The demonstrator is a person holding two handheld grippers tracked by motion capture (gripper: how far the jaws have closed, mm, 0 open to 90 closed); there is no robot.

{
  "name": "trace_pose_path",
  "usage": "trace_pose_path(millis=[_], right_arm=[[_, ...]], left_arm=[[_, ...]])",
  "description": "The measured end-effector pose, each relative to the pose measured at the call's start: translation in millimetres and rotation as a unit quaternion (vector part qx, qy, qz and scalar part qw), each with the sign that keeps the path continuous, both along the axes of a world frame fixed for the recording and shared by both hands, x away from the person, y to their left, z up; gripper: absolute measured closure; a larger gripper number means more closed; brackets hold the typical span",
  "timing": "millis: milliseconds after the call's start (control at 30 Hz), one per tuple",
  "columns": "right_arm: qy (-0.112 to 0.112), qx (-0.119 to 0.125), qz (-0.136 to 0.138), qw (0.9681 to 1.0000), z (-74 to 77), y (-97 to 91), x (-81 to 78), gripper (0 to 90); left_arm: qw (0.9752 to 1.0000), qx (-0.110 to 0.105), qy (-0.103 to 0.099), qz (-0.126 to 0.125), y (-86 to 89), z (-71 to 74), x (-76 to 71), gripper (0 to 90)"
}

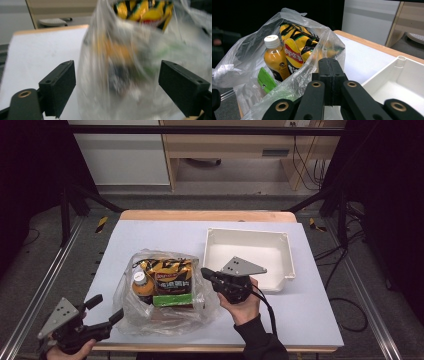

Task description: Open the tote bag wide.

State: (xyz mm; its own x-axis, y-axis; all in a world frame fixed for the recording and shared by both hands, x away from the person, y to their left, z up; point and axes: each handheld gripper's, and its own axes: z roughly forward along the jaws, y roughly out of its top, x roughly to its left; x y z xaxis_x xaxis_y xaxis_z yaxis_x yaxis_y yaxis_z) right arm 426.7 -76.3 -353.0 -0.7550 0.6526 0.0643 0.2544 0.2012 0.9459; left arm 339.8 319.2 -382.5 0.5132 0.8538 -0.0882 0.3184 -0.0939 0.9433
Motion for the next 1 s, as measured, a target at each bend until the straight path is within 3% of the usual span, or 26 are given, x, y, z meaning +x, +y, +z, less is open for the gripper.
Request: trace_pose_path(millis=[167,267,300,400,500,667,800,1000], right_arm=[[-0.002,-0.005,0.0,1.0,0.5,-0.7,-1.6,90.0],[-0.002,-0.005,-0.001,1.0,0.5,-0.8,-1.5,90.0],[-0.001,-0.005,-0.001,1.0,0.2,-0.1,-1.1,90.0],[-0.003,-0.008,-0.002,1.0,-0.5,1.0,-1.2,90.0],[-0.005,-0.008,-0.002,1.0,-0.5,1.4,-1.7,90.0],[-0.006,-0.01,-0.002,0.9999,-1.0,1.7,-1.9,90.0],[-0.006,-0.011,-0.002,0.9999,-1.3,2.4,-2.1,90.0],[-0.01,-0.009,-0.012,0.9998,-1.0,0.5,0.4,90.0]], left_arm=[[0.9998,-0.007,-0.015,0.007,-4.6,26.6,16.4,20.3],[0.9998,-0.005,-0.019,0.006,-10.0,32.5,23.9,25.9],[0.9999,0.001,-0.015,0.004,-16.6,34.9,34.2,28.7],[0.9997,0.02,-0.005,0.014,-23.0,32.3,47.5,35.7],[0.9994,0.026,0.012,0.02,-25.6,28.2,56.7,47.8],[0.9987,0.032,0.035,0.016,-29.7,24.5,61.3,72.1],[0.9977,0.048,0.041,0.022,-33.0,22.3,64.2,89.9],[0.9964,0.063,0.032,0.046,-31.0,22.0,72.7,90.0]])
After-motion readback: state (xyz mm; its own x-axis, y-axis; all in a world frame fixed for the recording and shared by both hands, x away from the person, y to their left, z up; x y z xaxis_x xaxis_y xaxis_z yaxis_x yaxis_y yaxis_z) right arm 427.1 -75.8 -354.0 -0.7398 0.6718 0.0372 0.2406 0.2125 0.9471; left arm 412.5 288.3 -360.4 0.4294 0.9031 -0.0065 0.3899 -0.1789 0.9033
